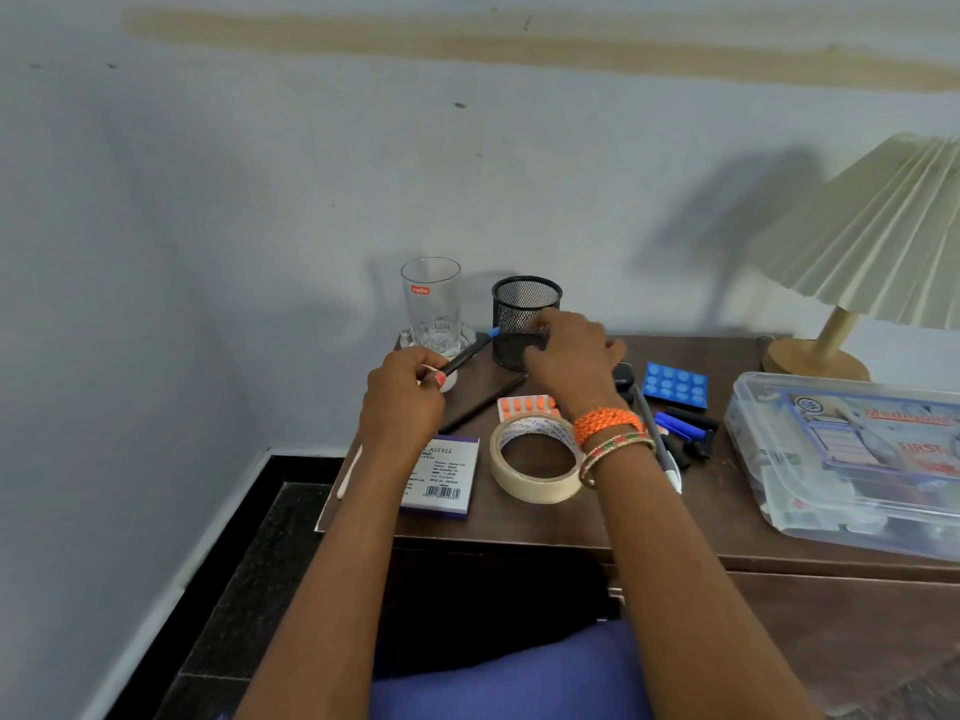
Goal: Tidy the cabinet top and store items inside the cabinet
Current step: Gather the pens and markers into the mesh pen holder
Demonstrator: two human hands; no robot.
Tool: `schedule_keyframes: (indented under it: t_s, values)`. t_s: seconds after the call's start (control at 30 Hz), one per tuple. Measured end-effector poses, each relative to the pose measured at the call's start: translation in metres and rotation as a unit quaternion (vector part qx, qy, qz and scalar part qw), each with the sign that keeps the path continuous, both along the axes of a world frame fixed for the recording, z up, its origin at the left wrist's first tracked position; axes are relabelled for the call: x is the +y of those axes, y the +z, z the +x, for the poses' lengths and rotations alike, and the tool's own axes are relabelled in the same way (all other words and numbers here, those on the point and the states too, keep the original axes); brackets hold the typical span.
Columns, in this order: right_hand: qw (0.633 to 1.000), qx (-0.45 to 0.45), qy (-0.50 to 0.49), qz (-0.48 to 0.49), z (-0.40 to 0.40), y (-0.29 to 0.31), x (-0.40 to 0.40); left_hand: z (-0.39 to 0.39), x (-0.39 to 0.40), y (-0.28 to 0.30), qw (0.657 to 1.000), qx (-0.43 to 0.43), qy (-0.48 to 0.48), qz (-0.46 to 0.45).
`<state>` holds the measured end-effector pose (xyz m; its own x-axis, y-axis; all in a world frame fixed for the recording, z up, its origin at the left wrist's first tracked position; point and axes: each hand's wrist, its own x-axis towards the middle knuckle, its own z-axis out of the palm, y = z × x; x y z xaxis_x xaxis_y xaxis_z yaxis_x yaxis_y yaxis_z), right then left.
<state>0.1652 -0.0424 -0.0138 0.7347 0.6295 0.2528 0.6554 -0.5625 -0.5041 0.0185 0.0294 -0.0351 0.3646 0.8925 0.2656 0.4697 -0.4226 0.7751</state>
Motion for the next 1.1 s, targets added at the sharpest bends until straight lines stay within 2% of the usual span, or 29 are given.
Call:
schedule_keyframes:
  t_s: [0.13, 0.23, 0.33, 0.57, 0.8, 0.97, 1.1]
  values:
    - [0.996, 0.003, -0.073, -0.057, 0.024, -0.008, -0.023, 0.003, 0.002, 0.001, 0.999, -0.024, 0.025, -0.002]
    - [0.995, 0.037, -0.056, -0.077, 0.024, -0.017, -0.029, -0.001, 0.013, 0.001, 0.995, -0.058, 0.082, -0.025]
    - [0.995, 0.044, -0.038, -0.081, 0.021, -0.019, -0.025, -0.008, 0.025, -0.005, 0.991, -0.039, 0.105, -0.076]
    - [0.995, 0.030, -0.034, -0.087, 0.017, -0.022, -0.020, -0.010, 0.024, -0.009, 0.992, -0.037, 0.083, -0.091]
    - [0.993, 0.005, -0.075, -0.092, 0.033, -0.017, -0.032, 0.005, 0.005, 0.006, 0.998, -0.047, 0.021, -0.032]
    - [0.984, 0.031, -0.050, -0.167, 0.049, -0.020, -0.052, 0.022, -0.011, 0.009, 0.999, -0.010, -0.024, -0.019]
    - [0.988, 0.038, -0.043, -0.147, 0.050, -0.027, -0.056, 0.029, -0.022, 0.012, 0.998, 0.022, -0.049, -0.022]
